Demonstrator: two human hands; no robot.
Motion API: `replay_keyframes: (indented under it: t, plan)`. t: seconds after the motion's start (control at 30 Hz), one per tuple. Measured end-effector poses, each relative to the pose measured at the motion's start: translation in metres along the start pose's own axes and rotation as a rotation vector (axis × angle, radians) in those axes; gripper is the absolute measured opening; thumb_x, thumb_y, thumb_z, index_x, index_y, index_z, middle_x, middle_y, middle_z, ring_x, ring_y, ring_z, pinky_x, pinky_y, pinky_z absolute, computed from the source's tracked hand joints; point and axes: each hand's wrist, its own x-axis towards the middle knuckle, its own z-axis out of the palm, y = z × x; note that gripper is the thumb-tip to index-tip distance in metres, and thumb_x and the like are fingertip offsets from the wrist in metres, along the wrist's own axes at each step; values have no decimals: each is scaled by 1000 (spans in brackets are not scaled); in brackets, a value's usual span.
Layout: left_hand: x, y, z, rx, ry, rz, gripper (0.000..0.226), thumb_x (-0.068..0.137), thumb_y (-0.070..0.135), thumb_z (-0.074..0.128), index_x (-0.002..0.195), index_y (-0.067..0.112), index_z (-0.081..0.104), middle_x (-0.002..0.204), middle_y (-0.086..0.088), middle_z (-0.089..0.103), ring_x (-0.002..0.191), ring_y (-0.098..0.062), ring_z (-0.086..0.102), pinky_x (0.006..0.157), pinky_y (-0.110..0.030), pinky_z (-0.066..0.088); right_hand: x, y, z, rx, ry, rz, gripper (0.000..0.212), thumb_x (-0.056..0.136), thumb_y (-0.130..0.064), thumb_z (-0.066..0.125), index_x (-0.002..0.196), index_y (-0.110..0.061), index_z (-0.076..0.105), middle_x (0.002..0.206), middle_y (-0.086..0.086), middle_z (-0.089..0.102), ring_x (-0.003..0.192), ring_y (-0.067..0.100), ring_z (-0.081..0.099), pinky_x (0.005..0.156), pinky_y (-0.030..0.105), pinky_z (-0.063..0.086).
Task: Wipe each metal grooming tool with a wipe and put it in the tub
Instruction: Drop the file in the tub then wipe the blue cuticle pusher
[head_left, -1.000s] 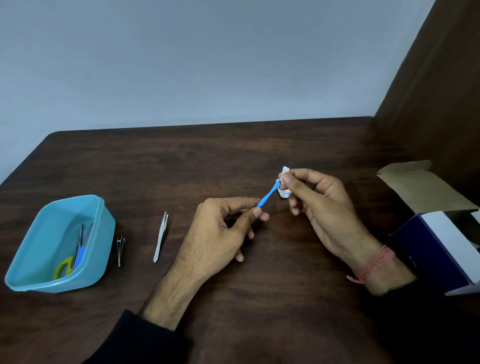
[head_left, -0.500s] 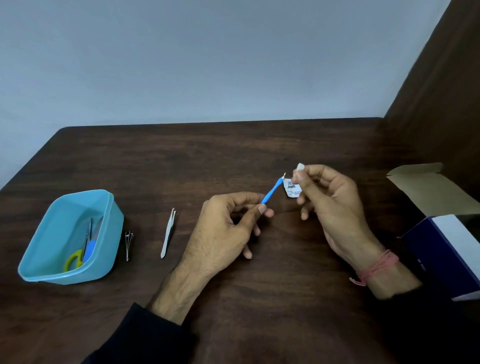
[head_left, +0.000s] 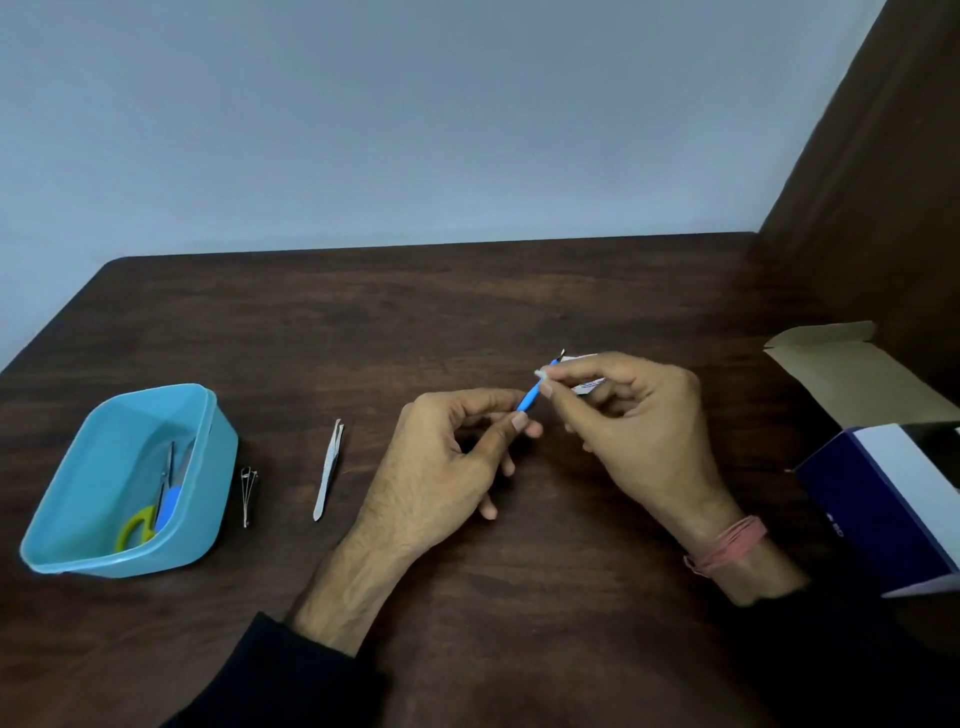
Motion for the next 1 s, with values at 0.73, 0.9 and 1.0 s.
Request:
replay_keyframes:
  t: [0.73,0.9,1.0]
  plan:
    - [-1,0,-1,18,-5,14,27,113,16,65,128,29,82,104,12,84,66,-4,65,44,-30,57,3,4,0,-120,34,-76,11,97,-15,87,102,-24,89,95,-13,79,63,18,71,57,36,56]
    - [-1,-2,-2,19,-2,7,26,113,16,65,128,28,82,104,12,84,66,-4,64,45,-31,58,2,4,0,-42,45,13,12,93,-17,90,99,-27,88,92,-9,82,55,27,70,52,50,55]
    - [0,-1,-2,6,1,11,26,113,16,65,126,30,83,104,11,84,65,-4,64,45,-31,58,2,3,0,-15,44,34,10,92,-16,91,96,-25,88,86,-9,83,52,32,67,51,52,55]
